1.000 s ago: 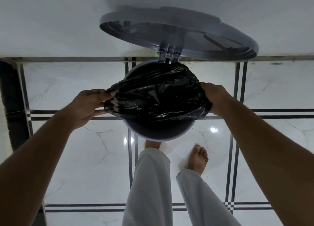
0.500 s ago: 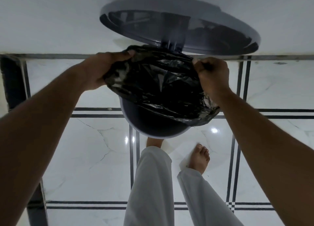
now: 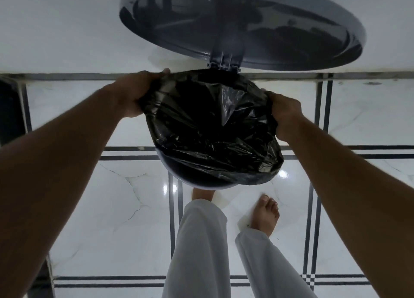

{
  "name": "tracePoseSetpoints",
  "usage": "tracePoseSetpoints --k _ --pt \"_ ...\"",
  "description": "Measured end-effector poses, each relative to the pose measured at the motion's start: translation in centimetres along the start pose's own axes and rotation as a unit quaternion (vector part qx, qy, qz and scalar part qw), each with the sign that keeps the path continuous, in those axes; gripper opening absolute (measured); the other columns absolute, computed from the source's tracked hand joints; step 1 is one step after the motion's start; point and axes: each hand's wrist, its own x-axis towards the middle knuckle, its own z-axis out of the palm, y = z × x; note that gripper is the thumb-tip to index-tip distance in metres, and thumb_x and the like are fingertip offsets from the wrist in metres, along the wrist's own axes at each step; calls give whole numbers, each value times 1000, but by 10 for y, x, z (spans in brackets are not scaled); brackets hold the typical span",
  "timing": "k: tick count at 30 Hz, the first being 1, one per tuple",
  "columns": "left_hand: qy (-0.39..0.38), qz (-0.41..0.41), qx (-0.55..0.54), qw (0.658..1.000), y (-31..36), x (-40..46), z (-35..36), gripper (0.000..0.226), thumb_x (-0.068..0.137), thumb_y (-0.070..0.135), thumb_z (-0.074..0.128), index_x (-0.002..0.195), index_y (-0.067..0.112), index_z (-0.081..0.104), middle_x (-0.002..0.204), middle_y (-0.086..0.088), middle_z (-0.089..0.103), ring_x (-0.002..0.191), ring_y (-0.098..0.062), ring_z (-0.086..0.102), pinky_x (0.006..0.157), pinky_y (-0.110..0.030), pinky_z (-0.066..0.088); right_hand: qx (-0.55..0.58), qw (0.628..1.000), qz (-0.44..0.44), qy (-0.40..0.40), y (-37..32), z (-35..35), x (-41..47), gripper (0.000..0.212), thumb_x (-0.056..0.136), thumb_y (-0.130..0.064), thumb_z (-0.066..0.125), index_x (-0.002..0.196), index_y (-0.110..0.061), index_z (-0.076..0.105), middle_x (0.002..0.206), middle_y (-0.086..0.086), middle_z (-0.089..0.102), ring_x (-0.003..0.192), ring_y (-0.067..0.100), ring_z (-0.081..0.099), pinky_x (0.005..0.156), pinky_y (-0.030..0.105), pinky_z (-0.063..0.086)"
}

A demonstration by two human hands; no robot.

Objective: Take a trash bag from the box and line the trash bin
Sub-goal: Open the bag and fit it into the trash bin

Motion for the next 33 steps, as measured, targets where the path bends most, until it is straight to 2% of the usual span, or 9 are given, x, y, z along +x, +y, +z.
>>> tracePoseSetpoints --k 4,7,10,15,18,22,25,29,33 --pt "24 24 -43 998 10 15 -6 75 75 54 92 134 8 79 109 -6 83 86 -18 78 78 -30 65 43 999 0 -16 0 -5 3 23 90 -33 92 103 -14 88 99 8 88 90 30 86 84 43 71" --pt "-11 -38 134 990 1 3 -9 22 96 30 84 93 10 75 82 -5 72 60 -14 68 52 -22 60 -74 997 15 -30 8 -5 7 18 94 -28 86 92 -11 82 95 6 82 76 26 80 58 27 64" --pt "-6 -74 222 972 -19 -2 -16 31 113 17 53 89 9 71 81 -7 78 58 -14 76 55 -25 65 -124 991 37 -18 11 -10 5 19 99 -27 79 99 -8 78 85 5 75 66 20 71 42 18 47" --pt "5 -175 159 972 -32 -35 -32 39 70 65 84 80 28 75 93 1 80 87 -19 71 89 -38 56 -95 984 110 -97 27 -30 1 28 81 -27 85 103 -10 80 80 6 78 60 22 77 57 31 61" --pt "-30 -170 41 984 -51 -53 -46 82 73 87 78 126 24 82 128 -1 83 122 -28 78 108 -48 60 -67 986 109 -109 40 -44 -10 61 70 -43 94 118 -7 83 104 8 86 94 30 85 89 46 68" --pt "-116 -163 -5 980 -89 -74 -57 93 42 62 110 118 13 88 138 -14 78 113 -23 82 90 -39 70 -51 990 84 -98 61 -61 -31 66 83 -71 87 124 -20 83 115 1 87 106 23 84 98 44 67" --pt "-113 -178 39 977 -117 -81 -48 47 71 22 102 115 12 88 138 -13 78 119 -23 80 105 -39 64 -18 983 95 -154 72 -69 -56 75 86 -84 74 139 -32 78 138 -4 80 126 18 78 110 43 59" --pt "-116 -178 85 973 -135 -85 -33 52 86 9 85 137 10 76 139 -9 78 135 -27 71 125 -47 45 80 981 123 -125 85 -74 -74 36 111 -48 66 129 -19 79 130 2 83 117 17 79 104 41 60" --pt "-63 -145 249 956 -152 -80 -17 50 80 14 96 126 21 78 122 0 84 126 -24 73 106 -42 56 97 981 156 -57 96 -71 -79 21 112 -20 56 123 -22 74 113 0 83 99 17 77 81 35 60"
